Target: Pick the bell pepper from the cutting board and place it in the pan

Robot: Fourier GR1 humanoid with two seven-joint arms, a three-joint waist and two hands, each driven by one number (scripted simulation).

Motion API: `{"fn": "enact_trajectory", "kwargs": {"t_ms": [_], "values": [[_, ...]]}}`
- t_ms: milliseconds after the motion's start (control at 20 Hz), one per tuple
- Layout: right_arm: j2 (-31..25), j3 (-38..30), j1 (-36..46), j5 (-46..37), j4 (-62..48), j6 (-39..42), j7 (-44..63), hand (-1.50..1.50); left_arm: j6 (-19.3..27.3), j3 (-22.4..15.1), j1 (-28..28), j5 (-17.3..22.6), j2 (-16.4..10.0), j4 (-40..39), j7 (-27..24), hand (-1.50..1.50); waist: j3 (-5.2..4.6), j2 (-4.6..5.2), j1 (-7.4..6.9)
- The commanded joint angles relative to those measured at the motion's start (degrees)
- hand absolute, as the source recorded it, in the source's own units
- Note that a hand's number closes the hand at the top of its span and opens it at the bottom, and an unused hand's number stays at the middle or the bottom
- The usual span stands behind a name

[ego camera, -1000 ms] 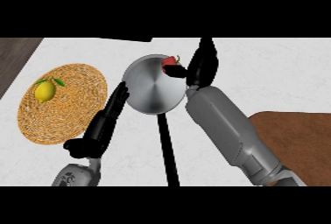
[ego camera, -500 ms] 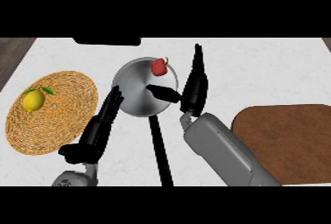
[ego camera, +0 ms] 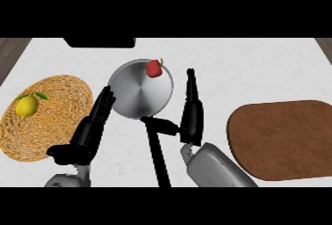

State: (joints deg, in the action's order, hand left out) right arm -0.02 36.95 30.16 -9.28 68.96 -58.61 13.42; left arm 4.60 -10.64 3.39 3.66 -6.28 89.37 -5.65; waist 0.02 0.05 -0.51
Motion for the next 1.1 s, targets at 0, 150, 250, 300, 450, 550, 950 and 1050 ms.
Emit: {"fn": "enact_trajectory", "kwargs": {"t_ms": [0, 150, 250, 300, 450, 550, 950, 1050], "values": [[0.02, 3.23, 0.47, 0.32, -0.87, -2.25, -0.43, -1.5, -1.03, -0.19, -6.43, -1.04, -0.54, 2.3, -4.32, 0.0, -0.02, -0.06, -0.14], [0.02, 6.49, -6.9, -1.23, 1.49, -3.23, -2.18, -1.5, 0.61, -1.61, -2.0, -2.26, 2.84, 0.15, -0.7, 0.0, -0.02, -0.04, 0.27], [0.01, 5.25, -4.74, -3.7, 4.23, -0.98, 1.47, -1.5, -0.12, -2.41, -6.58, -2.98, 1.83, 5.35, -1.21, 0.0, -0.02, -0.1, 0.15], [0.01, 4.5, -6.3, -5.74, 4.12, -0.27, 2.25, -1.5, -2.34, 1.99, -0.66, -0.94, 0.71, -0.32, -1.03, 0.0, -0.03, -0.07, 0.38], [0.01, 7.65, -9.2, -8.92, 5.62, -1.98, 4.85, -1.5, 1.4, -1.49, -3.2, -3.54, 4.03, 3.71, 1.58, 0.0, -0.03, -0.12, 0.4], [0.01, 4.33, -5.68, -10.81, 5.05, 0.83, 8.0, -1.5, -2.27, 1.54, -1.3, -1.67, 2.06, -0.55, -0.14, 0.0, -0.04, -0.09, 0.43], [0.01, 4.83, -14.76, -23.59, 12.88, 5.67, 15.34, -1.5, -1.7, 1.1, -1.38, -3.07, 3.42, 2.87, 2.34, 0.0, -0.03, -0.14, 0.62], [0.02, 6.72, -9.07, -27.06, 10.49, 1.8, 21.79, -1.5, -0.96, 2.26, 0.16, -3.91, 4.36, -2.9, -1.27, 0.0, -0.05, -0.1, 0.5]]}}
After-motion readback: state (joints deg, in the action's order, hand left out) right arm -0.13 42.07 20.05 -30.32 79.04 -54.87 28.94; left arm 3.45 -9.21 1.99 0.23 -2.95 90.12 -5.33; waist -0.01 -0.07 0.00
